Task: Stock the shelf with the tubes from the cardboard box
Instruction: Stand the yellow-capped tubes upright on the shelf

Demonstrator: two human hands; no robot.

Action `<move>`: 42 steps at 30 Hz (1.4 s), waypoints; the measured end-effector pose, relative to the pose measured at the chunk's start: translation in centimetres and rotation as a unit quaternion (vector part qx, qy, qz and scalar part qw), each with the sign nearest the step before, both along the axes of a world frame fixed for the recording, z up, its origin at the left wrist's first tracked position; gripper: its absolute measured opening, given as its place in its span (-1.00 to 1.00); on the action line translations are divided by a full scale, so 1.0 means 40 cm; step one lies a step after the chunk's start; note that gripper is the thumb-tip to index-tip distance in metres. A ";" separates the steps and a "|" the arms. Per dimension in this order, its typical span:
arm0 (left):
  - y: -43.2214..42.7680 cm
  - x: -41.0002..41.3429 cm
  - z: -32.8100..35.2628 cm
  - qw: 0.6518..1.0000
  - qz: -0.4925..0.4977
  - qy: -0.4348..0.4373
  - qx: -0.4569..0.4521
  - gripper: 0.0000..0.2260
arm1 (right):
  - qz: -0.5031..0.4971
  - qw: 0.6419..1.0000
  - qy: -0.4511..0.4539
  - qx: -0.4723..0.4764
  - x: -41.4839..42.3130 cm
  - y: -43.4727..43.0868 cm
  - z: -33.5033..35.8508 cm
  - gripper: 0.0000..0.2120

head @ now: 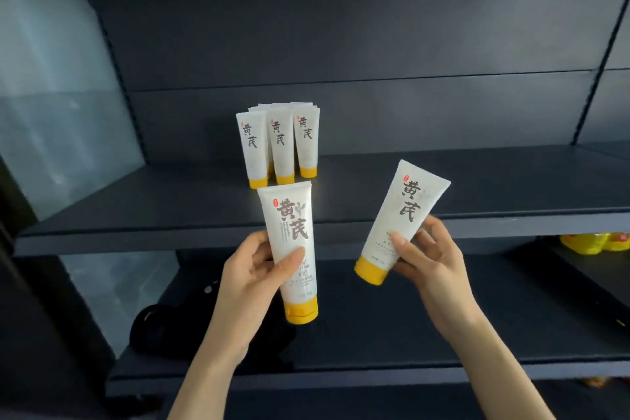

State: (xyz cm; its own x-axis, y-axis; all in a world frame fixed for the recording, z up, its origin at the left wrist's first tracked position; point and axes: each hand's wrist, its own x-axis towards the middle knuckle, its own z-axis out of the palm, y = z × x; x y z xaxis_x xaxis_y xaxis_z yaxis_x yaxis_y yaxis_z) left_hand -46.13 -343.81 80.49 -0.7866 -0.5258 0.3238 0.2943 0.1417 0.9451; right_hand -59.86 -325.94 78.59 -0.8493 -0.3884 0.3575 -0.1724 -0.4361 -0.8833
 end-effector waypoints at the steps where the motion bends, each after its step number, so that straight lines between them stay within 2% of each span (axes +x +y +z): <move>1: -0.019 0.002 0.002 1.000 0.003 0.002 0.000 -0.65 | -0.001 1.000 0.003 -0.009 -0.008 -0.023 0.017 -0.61; 6: -0.088 0.002 0.027 1.000 0.021 0.021 -0.007 -0.68 | -0.030 0.999 0.039 0.002 -0.091 -0.136 0.111 -0.72; 15: -0.144 -0.032 0.062 0.996 0.074 0.052 -0.026 -0.73 | -0.057 0.990 0.068 0.108 -0.305 -0.356 0.163 -0.71; 21: -0.175 -0.042 0.057 0.992 0.112 0.055 -0.020 -0.75 | -0.067 0.979 0.098 0.164 -0.358 -0.451 0.157 -0.67; 29: -0.189 -0.051 0.035 0.990 0.131 0.051 -0.016 -0.68 | -0.074 0.960 0.152 0.222 -0.357 -0.494 0.132 -0.63; 38: -0.190 -0.066 0.045 0.984 0.152 0.090 -0.009 -0.69 | -0.105 0.942 0.171 0.270 -0.371 -0.509 0.140 -0.57; 42: -0.208 -0.060 0.068 0.978 0.174 0.113 0.008 -0.68 | -0.152 0.944 0.181 0.232 -0.338 -0.467 0.141 -0.59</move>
State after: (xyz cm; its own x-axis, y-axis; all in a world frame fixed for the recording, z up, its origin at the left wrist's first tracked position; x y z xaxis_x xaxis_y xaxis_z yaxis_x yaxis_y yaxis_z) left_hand -48.51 -352.12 83.21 -0.4685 -0.7552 0.4585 0.4332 0.2559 0.8642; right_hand -73.39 -344.62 84.24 -0.8019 -0.3316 0.4971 -0.5540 0.1011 -0.8264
